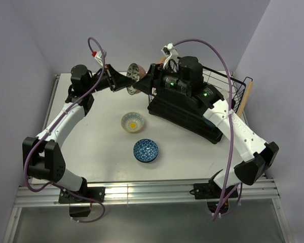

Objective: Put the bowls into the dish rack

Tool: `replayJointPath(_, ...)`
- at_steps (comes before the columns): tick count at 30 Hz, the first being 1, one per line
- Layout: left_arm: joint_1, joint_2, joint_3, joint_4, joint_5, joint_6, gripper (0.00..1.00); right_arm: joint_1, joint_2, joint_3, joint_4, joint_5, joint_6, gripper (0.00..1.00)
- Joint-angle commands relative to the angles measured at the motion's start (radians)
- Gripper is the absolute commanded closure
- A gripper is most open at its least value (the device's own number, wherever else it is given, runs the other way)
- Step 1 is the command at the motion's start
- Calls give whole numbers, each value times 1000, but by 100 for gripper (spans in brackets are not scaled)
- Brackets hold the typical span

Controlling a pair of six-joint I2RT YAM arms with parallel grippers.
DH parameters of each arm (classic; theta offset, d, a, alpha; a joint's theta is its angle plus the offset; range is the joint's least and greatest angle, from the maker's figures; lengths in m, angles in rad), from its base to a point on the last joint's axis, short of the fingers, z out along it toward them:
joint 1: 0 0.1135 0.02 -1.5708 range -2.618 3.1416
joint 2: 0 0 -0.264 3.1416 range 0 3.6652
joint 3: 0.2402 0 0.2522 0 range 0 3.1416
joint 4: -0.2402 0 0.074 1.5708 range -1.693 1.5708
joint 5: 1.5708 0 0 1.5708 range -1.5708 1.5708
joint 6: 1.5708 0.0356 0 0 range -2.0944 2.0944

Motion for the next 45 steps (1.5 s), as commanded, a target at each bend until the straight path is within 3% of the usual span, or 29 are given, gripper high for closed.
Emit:
replayJointPath(1,-8,-36,23,45,20,8,87,-19,-30,-9,61,-50,0,100)
replayJointPath(2,-8,-36,25,34,20,18,71,-31,-35,-7,64,-64,-2,100)
replayJointPath(5,-8,-37,25,20,27,31,56,-54,-47,-10,79,-107,-8,100)
replayJointPath(13,2,-51,40,-69,25,85,33,-166,-86,8,71,-199,-29,100)
replayJointPath(15,18,-51,59,-95,25,100,24,-211,-99,14,44,-211,-54,100)
replayJointPath(17,42,-48,76,-147,39,125,4,-243,-115,26,7,-216,-141,100)
replayJointPath(18,50,-47,105,-170,46,133,1,-255,-121,32,-43,-213,-187,100)
replayJointPath(24,105,-60,200,-349,22,277,1,-308,-159,3,-162,-83,-641,100)
replayJointPath(30,142,-74,270,-429,-27,396,1,-347,-124,-30,-172,60,-968,100)
replayJointPath(37,191,-73,275,-448,-29,412,1,-372,23,-6,-166,197,-1184,100)
replayJointPath(45,217,-48,280,-469,-30,397,1,-395,268,146,-196,215,-1318,100)
